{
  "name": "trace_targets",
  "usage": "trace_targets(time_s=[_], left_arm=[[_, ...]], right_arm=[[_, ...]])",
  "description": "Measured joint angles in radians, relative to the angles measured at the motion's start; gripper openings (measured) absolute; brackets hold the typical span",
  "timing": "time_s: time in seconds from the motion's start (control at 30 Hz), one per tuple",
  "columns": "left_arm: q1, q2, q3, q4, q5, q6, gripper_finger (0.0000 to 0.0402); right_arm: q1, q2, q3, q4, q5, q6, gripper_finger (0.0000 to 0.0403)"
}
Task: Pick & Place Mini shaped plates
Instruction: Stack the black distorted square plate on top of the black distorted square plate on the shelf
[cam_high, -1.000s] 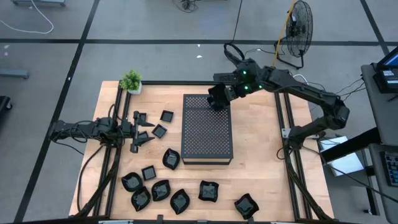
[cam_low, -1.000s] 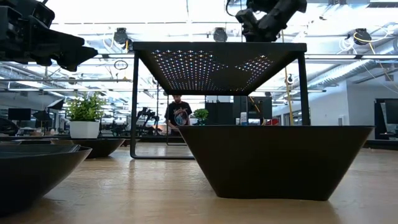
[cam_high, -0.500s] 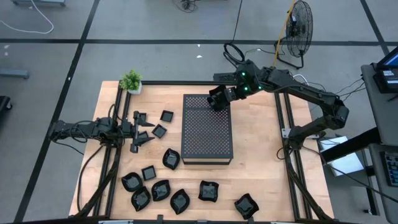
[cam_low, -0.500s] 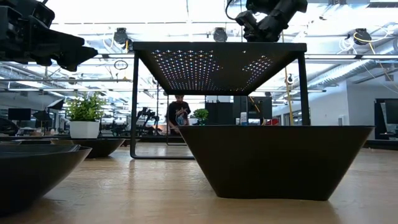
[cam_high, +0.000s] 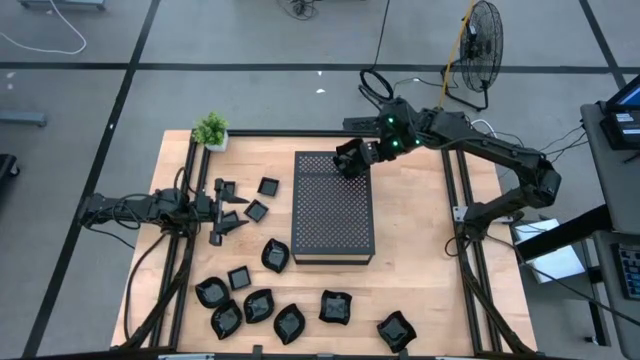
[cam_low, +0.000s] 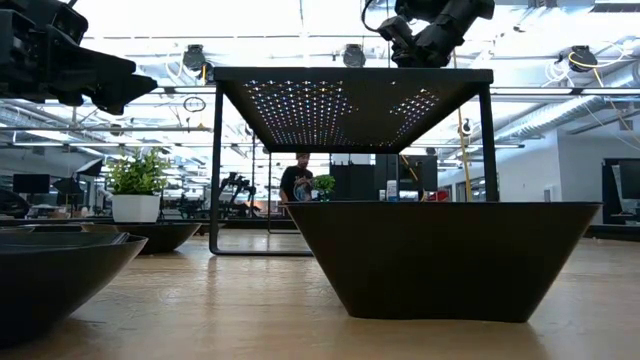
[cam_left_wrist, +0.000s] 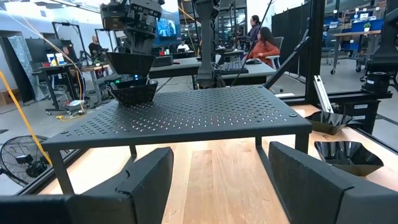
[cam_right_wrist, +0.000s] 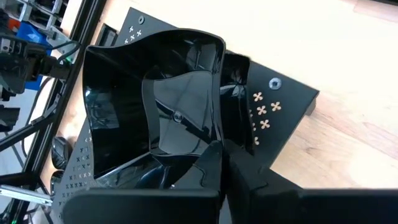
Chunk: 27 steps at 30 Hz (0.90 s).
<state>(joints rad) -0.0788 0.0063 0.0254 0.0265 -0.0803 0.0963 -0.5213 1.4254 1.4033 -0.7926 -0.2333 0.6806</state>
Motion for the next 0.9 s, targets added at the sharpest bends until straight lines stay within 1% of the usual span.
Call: trace_targets(time_s=[0.37,0.63,0.9], left_arm=[[0.0,0.0,0.0,0.0,0.0,0.0,0.0269],[0.0,0.0,0.0,0.0,0.0,0.0,0.0269],[0.0,0.0,0.0,0.0,0.0,0.0,0.0269]], right_arm=[[0.0,0.0,-0.002,-0.002,0.001,-0.02,0.0],[0.006,0.0,-0.05,0.046,-0.001,-0.014,0.0],[0.006,0.0,-0.05,0.065,-0.002,-0.026,0.0]])
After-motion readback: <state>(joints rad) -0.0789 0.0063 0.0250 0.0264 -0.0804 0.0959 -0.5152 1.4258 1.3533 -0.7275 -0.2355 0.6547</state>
